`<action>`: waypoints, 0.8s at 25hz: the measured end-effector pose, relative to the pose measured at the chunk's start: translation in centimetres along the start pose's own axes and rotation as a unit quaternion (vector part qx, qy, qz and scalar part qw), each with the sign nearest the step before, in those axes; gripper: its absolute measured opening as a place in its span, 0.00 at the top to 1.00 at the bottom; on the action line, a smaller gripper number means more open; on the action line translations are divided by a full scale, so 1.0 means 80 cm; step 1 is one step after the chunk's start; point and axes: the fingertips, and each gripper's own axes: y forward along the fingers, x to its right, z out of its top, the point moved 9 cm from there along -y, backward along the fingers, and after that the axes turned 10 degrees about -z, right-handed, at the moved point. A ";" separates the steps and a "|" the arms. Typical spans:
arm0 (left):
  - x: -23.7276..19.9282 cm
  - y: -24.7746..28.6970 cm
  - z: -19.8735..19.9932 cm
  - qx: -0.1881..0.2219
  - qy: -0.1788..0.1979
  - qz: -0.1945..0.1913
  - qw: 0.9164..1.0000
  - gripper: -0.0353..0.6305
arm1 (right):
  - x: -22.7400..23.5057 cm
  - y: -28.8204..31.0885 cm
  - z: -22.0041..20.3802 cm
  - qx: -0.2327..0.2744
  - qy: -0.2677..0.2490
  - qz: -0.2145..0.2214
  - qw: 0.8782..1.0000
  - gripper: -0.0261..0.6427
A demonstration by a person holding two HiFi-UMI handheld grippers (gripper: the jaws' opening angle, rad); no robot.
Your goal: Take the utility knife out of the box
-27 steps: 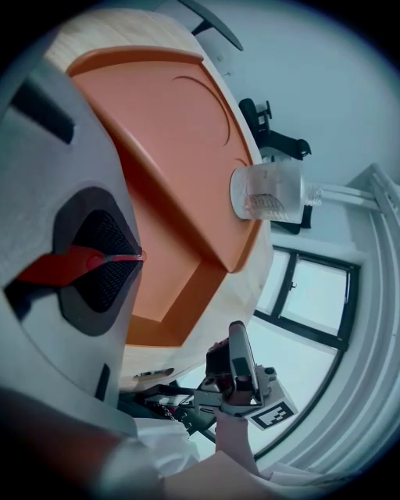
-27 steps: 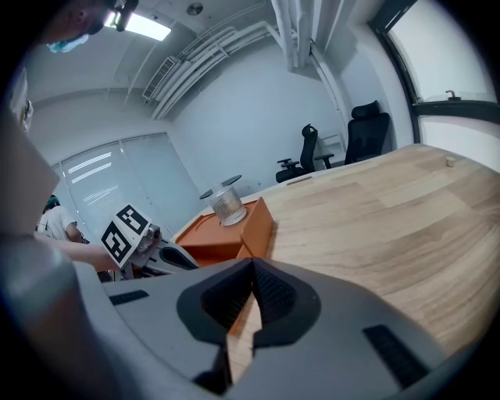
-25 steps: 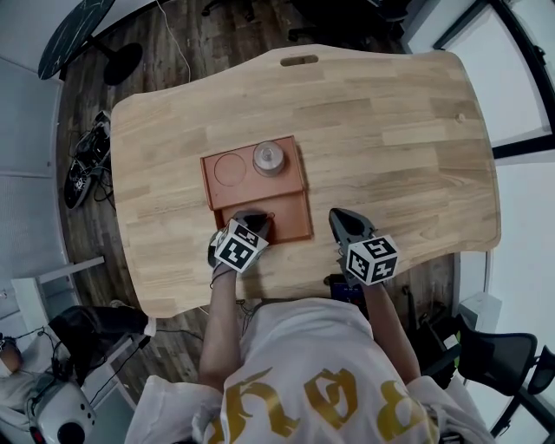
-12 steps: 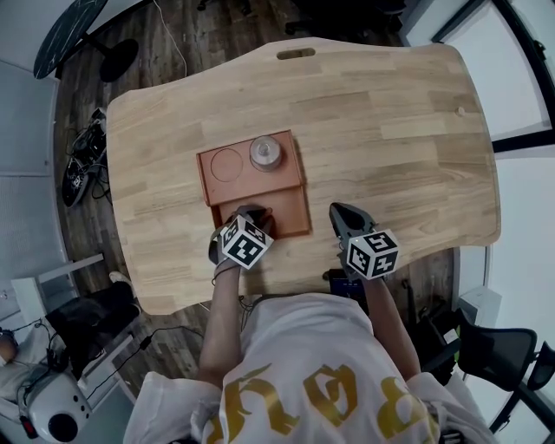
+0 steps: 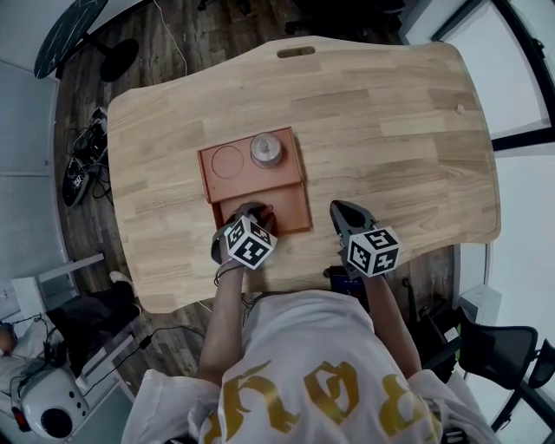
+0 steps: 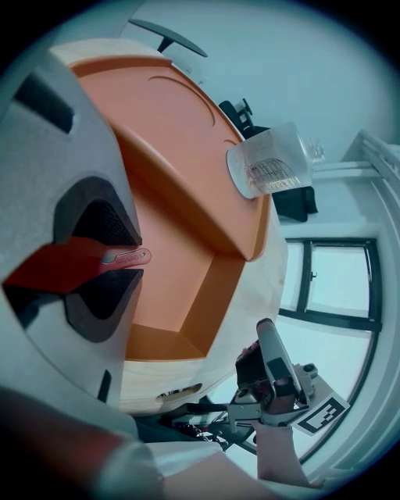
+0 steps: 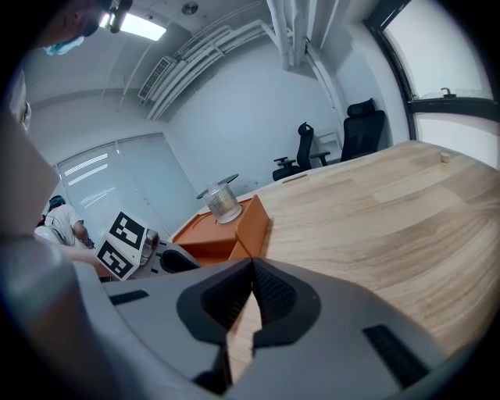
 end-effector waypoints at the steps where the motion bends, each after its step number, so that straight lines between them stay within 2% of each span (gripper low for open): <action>1: 0.000 0.000 -0.001 0.001 -0.002 0.003 1.000 0.81 | 0.000 -0.001 0.000 0.000 -0.001 0.000 1.000 0.94; 6: -0.003 -0.001 -0.001 0.000 -0.007 -0.007 1.000 0.81 | -0.001 -0.004 -0.001 -0.001 -0.002 -0.002 1.000 0.94; 11: -0.003 -0.001 0.000 -0.001 -0.020 -0.001 1.000 0.81 | -0.003 -0.003 0.001 0.000 -0.005 0.002 1.000 0.94; 20: -0.005 -0.001 0.000 0.007 -0.027 0.003 1.000 0.86 | -0.006 -0.007 0.000 0.002 -0.007 0.003 1.000 0.94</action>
